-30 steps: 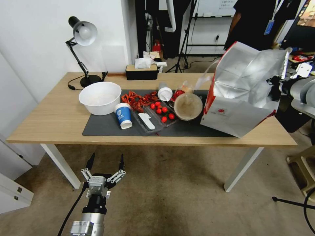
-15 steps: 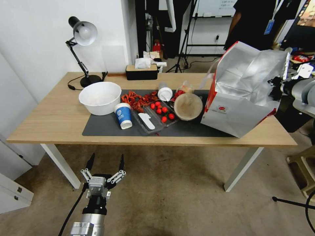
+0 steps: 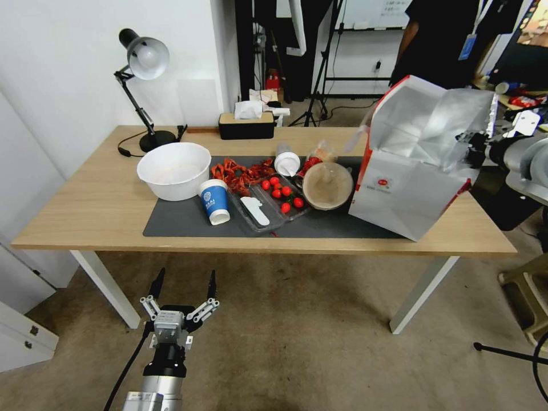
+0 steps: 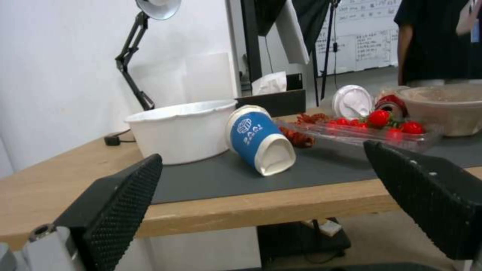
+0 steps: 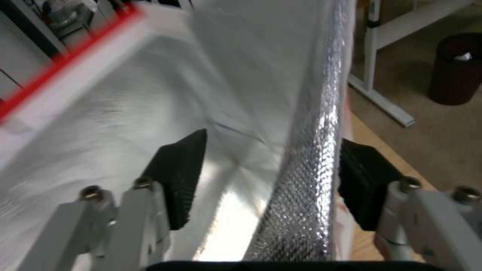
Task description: Pick up the food delivery bag from the floor and place it on the table.
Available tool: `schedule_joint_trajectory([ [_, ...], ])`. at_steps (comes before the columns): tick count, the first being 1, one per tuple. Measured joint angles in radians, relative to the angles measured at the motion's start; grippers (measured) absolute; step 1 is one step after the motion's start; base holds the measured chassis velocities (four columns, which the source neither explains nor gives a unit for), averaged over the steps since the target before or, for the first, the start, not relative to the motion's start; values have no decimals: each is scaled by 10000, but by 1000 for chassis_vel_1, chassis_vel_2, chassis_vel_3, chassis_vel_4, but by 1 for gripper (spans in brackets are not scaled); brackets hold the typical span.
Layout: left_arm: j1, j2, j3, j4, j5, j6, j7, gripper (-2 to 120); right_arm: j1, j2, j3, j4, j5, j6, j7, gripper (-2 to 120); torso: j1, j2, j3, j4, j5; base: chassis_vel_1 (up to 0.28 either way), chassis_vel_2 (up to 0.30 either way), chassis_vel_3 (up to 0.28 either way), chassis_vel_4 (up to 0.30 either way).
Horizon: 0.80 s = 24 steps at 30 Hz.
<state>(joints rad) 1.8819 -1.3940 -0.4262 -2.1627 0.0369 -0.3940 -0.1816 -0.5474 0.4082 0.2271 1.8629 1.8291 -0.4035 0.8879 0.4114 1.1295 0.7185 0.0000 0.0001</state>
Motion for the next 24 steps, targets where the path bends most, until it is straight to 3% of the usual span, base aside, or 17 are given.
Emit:
schedule_joint_trajectory([
  [8, 58, 14, -19, -9, -8, -83, -38, 100, 531, 26, -405, -35, -108, -63, 443, 93, 0, 0, 0, 0, -1, 0, 0, 0, 0],
  [11, 71, 34, -46, -10, -8, -103, -59, 100, 542, 29, -420, -16, -350, -128, 665, 99, 0, 0, 0, 0, -1, 0, 0, 0, 0],
  [21, 75, 48, -42, -24, -2, -106, -81, 100, 481, -50, -218, 71, -617, -228, 1504, 100, 0, 0, 0, 1, -1, 0, 0, 0, 0],
  [24, 83, 42, -24, -65, 9, -98, -81, 100, 156, -192, 248, 251, -591, -167, 1630, 100, 0, 0, 0, 0, 1, 0, 0, 0, 0],
])
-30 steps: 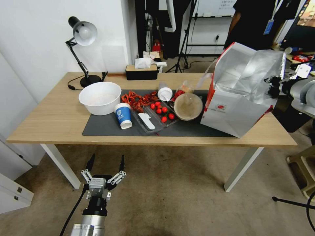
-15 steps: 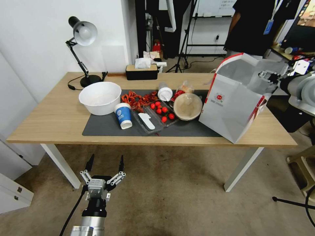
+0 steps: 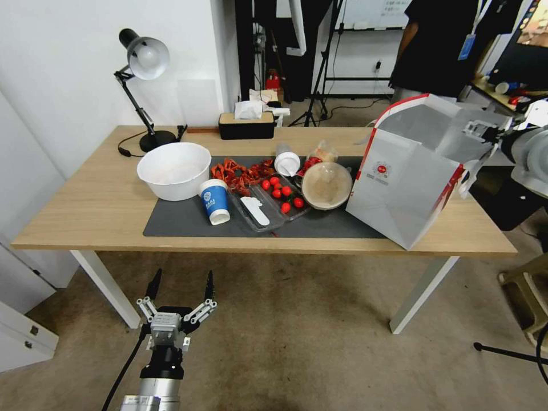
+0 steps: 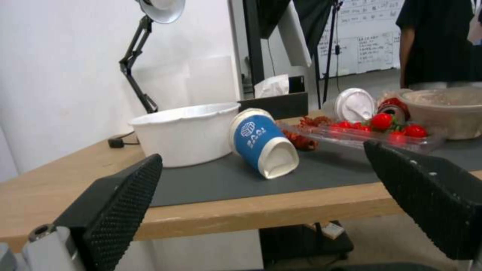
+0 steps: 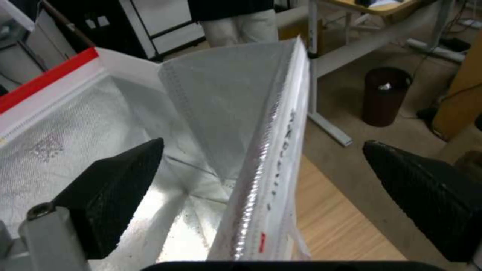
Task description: Pick up the food delivery bag from the floor and place it on the table.
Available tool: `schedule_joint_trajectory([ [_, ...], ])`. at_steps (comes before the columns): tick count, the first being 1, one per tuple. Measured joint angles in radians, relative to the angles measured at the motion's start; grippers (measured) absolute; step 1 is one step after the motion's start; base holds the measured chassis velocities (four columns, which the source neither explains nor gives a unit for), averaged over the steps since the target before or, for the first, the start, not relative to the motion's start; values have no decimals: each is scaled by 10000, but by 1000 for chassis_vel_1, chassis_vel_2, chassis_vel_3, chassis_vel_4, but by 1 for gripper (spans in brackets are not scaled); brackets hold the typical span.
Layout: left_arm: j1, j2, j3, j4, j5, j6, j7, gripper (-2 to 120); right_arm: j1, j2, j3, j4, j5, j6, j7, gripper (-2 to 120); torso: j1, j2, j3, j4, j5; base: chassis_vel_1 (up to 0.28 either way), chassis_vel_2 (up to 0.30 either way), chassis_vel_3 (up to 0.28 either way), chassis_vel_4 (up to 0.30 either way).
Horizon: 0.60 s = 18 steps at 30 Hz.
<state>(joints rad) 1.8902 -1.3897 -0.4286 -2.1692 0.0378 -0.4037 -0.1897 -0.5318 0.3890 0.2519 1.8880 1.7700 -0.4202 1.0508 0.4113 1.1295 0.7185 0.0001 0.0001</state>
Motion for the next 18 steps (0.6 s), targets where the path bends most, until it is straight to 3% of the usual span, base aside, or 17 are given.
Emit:
schedule_joint_trajectory([
  [10, 11, -29, 10, -116, 33, 55, -20, 100, -944, -495, 1350, 734, -277, 488, 153, 100, 0, 0, -1, -1, -2, 0, 0, 0, 0],
  [18, 74, -73, 18, -290, -33, 171, -87, 100, -2162, -717, 2036, 1651, -2606, 1508, -736, 100, 0, 0, -1, -2, -1, 0, 0, 0, 0],
])
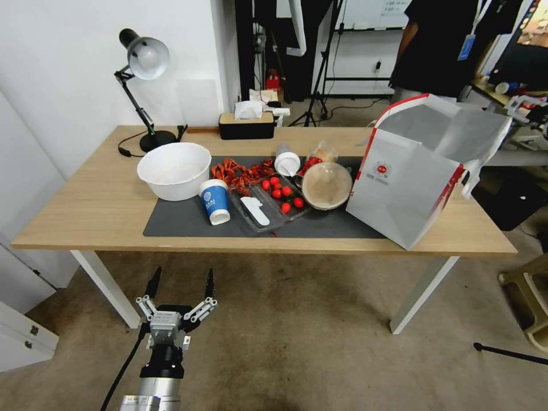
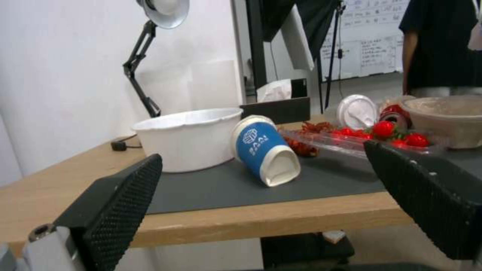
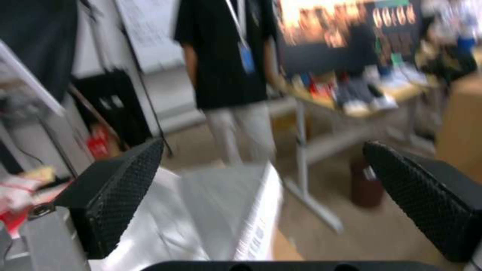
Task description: Pick up the food delivery bag from the floor and place it on the table.
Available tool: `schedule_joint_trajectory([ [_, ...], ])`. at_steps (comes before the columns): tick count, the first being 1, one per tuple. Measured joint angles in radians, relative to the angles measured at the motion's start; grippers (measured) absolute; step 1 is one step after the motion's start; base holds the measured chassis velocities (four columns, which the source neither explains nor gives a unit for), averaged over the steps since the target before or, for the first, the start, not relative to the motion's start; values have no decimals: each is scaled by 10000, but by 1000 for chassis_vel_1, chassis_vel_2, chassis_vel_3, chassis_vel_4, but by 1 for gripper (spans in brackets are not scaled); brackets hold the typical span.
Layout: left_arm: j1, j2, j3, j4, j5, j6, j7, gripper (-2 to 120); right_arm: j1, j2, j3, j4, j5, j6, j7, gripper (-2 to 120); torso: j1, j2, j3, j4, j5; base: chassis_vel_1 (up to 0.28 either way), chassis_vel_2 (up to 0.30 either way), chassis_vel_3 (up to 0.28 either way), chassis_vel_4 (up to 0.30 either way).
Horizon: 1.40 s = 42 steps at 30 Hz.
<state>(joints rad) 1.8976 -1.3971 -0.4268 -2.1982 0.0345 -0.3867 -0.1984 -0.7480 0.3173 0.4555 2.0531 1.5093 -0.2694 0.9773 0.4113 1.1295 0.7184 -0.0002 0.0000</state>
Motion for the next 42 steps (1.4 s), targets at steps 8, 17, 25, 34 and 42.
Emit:
schedule_joint_trajectory([
  [8, -48, -134, -132, -411, -449, 192, -163, 100, -1547, 501, -347, 1906, -2614, 1667, -1917, 100, 0, 0, 0, 3, 0, 0, 0, 0, 0],
  [17, 37, -221, -233, -576, -623, 62, -235, 100, -3465, 1039, -291, 2994, -5591, 3679, -4290, 100, 0, 0, 0, 3, -5, 0, 0, 0, 0],
  [25, 92, -417, -254, -597, -718, -114, -221, 100, -7004, 2528, 158, 3249, -8649, 5356, -5363, 100, 0, 0, 0, 2, -1, 0, 0, 0, 0],
  [34, 59, -323, -242, -525, -851, -91, -73, 100, -10145, 4240, 595, 3215, -10699, 6530, -5222, 100, -1, 1, -1, 0, -2, 0, 0, 0, 0],
  [42, -35, -189, -229, -402, -879, -47, -51, 100, -11300, 5466, 245, 2839, -11798, 7362, -4913, 100, -1, 1, -1, 1, 0, 0, 0, 0, 0],
])
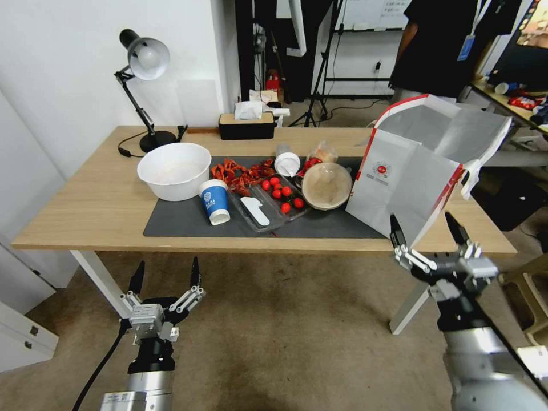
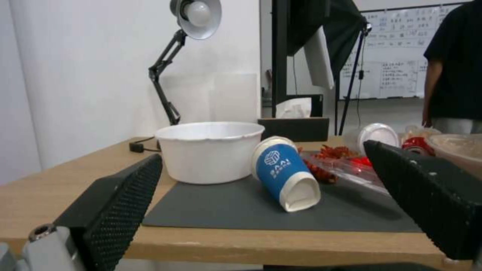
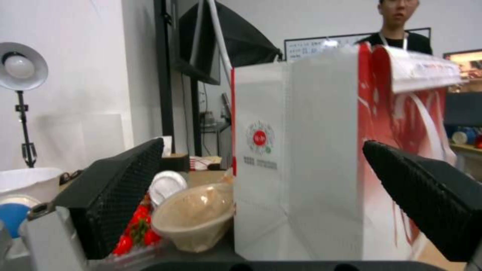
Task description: Pick up the food delivery bag from the floor and place it on the table.
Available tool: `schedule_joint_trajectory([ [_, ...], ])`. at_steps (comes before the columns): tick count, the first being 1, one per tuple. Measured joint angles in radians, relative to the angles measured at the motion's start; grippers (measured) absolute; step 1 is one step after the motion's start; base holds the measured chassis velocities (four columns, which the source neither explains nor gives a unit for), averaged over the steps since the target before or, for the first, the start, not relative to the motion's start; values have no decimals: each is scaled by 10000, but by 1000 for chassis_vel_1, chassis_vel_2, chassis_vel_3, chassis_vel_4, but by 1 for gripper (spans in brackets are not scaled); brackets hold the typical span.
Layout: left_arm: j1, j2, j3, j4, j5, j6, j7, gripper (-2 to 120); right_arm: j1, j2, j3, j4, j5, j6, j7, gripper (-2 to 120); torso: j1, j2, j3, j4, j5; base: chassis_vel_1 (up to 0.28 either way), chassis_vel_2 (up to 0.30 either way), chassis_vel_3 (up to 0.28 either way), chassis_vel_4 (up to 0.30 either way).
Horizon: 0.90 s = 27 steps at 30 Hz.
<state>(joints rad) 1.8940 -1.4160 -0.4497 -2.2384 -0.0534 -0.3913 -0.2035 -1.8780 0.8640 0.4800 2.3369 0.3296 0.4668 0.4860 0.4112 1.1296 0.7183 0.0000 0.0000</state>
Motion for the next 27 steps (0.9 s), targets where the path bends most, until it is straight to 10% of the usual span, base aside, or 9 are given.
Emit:
schedule_joint_trajectory([
  [27, 10, 238, 116, 368, -207, 28, 674, 100, -362, 904, -622, -1138, -544, 838, -145, 100, 1, 0, 1, 0, -1, 0, 0, 0, 0],
])
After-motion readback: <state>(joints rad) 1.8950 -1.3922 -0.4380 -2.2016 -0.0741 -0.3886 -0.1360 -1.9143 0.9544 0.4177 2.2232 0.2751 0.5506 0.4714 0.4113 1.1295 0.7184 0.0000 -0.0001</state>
